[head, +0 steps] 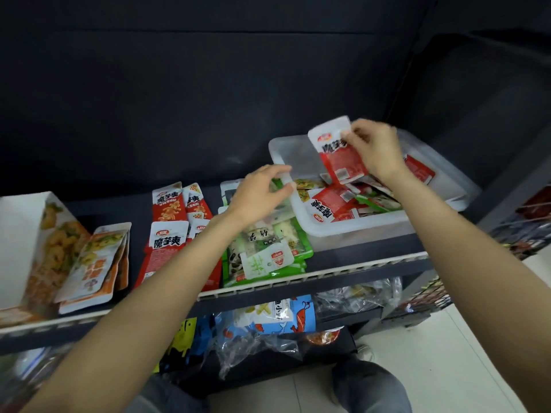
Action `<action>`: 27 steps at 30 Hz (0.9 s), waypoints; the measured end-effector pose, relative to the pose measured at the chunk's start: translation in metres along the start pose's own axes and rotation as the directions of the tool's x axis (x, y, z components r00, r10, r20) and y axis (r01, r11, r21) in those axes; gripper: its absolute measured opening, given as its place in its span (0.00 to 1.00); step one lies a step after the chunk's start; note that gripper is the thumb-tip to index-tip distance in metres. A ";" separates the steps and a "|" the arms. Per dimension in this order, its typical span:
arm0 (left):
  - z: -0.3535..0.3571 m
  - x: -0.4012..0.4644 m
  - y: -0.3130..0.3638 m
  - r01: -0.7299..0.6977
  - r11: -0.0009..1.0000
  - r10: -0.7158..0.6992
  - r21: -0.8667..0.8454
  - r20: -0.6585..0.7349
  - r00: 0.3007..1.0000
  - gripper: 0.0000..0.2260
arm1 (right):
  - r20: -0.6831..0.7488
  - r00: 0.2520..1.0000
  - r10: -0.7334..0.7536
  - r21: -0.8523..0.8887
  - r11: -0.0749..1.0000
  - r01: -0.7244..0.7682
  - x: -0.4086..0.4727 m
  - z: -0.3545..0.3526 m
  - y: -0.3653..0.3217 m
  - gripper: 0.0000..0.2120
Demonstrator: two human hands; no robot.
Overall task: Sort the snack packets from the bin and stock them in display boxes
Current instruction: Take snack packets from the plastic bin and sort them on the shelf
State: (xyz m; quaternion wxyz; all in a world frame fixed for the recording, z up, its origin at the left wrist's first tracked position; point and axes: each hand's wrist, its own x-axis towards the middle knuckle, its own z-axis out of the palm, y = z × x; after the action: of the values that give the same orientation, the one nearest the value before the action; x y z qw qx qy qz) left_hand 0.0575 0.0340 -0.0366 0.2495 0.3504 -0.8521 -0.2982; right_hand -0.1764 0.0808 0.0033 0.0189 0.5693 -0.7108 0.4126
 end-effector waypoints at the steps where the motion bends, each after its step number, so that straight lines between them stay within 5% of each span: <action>1: -0.003 -0.003 0.004 0.023 0.995 -0.026 -0.101 -0.028 0.999 0.19 | -0.079 0.997 0.002 0.061 0.998 0.003 -0.002 -0.006 -0.016 0.09; 4: -0.019 -0.024 0.020 0.064 0.913 -0.083 -0.402 -0.029 0.996 0.25 | -0.098 0.993 0.066 0.178 0.983 -0.047 -0.015 -0.017 -0.063 0.11; 7: -0.036 -0.061 0.022 0.158 0.759 -0.139 -0.632 0.080 0.987 0.31 | -0.026 0.996 0.080 0.116 0.990 -0.076 -0.043 0.001 -0.101 0.12; 10: -0.040 -0.105 0.001 0.219 0.704 -0.244 -0.676 0.060 0.968 0.32 | 0.115 0.988 0.107 0.137 0.983 -0.122 -0.073 0.050 -0.132 0.11; 13: -0.050 -0.127 -0.037 0.300 0.678 -0.467 -0.671 -0.077 0.881 0.27 | 0.371 0.923 0.104 0.252 0.945 -0.208 -0.095 0.100 -0.156 0.23; 16: -0.064 -0.130 -0.081 0.415 0.790 -0.540 -0.452 -0.192 0.819 0.22 | 0.525 0.845 0.105 0.189 0.953 -0.235 -0.105 0.148 -0.172 0.28; 19: -0.070 -0.126 -0.109 0.481 0.875 -0.481 -0.053 -0.215 0.850 0.15 | 0.581 0.805 0.114 0.062 0.981 -0.184 -0.109 0.183 -0.185 0.21; 22: -0.072 -0.119 -0.125 0.458 0.838 -0.416 0.297 -0.194 0.888 0.12 | 0.669 0.739 0.083 -0.053 0.997 -0.064 -0.112 0.197 -0.192 0.17; 27: -0.079 -0.109 -0.121 0.313 0.861 -0.218 0.401 -0.266 0.939 0.18 | 0.553 0.831 -0.066 -0.014 0.996 0.088 -0.111 0.161 -0.183 0.16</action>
State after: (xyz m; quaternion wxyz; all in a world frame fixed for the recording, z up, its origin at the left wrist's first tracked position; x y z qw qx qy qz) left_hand 0.2308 0.0193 -0.0881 0.2099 0.5416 -0.8088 -0.0917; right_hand 0.0851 0.0690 -0.0544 -0.1589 0.6917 -0.6706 0.2159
